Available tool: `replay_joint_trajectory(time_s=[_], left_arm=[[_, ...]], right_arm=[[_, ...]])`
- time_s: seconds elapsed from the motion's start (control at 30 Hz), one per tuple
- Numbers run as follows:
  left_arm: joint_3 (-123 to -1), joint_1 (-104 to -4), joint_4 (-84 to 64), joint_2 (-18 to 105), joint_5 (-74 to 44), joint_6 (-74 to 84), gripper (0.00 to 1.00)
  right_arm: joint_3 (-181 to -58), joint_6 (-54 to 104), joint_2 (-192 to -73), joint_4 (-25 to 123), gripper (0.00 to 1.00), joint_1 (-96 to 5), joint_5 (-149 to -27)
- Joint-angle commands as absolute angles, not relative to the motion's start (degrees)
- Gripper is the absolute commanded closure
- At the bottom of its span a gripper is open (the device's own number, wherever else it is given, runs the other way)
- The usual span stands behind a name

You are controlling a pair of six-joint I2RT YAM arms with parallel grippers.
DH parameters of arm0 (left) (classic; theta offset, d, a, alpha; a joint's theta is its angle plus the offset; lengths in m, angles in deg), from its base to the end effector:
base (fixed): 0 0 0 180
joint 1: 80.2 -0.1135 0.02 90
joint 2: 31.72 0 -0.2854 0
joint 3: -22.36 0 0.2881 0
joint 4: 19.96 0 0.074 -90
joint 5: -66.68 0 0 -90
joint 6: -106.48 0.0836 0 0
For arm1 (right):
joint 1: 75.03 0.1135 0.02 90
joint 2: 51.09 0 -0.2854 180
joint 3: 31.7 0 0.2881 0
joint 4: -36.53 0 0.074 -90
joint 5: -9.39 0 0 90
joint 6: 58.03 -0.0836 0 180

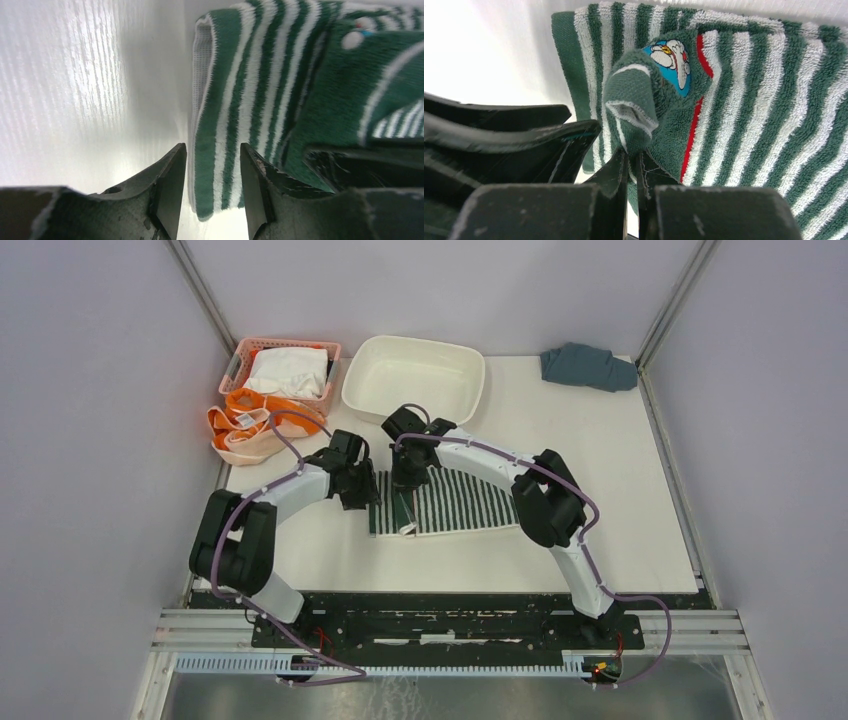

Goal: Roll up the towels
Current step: Fold the towel at the center of the board.

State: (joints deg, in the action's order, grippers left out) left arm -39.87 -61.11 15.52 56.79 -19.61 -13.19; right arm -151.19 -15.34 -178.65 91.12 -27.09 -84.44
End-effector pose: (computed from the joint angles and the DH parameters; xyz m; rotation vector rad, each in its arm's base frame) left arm 0.3246 -0.1181 0.1326 -0.2267 2.6868 -0.3595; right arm 0.3653 0.4132 0.1595 -0.0383 2.8132 0.5689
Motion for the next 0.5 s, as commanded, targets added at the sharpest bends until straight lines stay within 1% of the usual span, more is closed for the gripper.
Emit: replay_joint_trajectory(time_s=[0.0, 0.1, 0.23, 0.37, 0.47], left_arm=[[-41.2, -61.3, 14.0, 60.6, -18.2, -12.6, 0.52], [-41.2, -61.3, 14.1, 62.1, -17.8, -12.6, 0.62], [-40.9, -61.1, 14.0, 62.9, -17.4, -12.6, 0.69], [-40.9, -60.9, 13.9, 63.1, -17.3, -12.7, 0.72], [-41.1, -60.9, 13.9, 63.0, -17.4, -12.5, 0.73]], right_arm=[[-150.7, -15.9, -175.0, 89.4, 0.92, -27.2, -85.2], [-150.5, -16.1, -174.0, 89.5, 0.92, -27.2, -85.3], [-150.6, -16.5, -171.9, 89.4, 0.93, -27.2, -85.1], [-150.8, -17.0, -170.0, 88.9, 0.93, -27.2, -84.1], [-151.5, -17.4, -169.8, 89.0, 0.93, -27.2, -84.2]])
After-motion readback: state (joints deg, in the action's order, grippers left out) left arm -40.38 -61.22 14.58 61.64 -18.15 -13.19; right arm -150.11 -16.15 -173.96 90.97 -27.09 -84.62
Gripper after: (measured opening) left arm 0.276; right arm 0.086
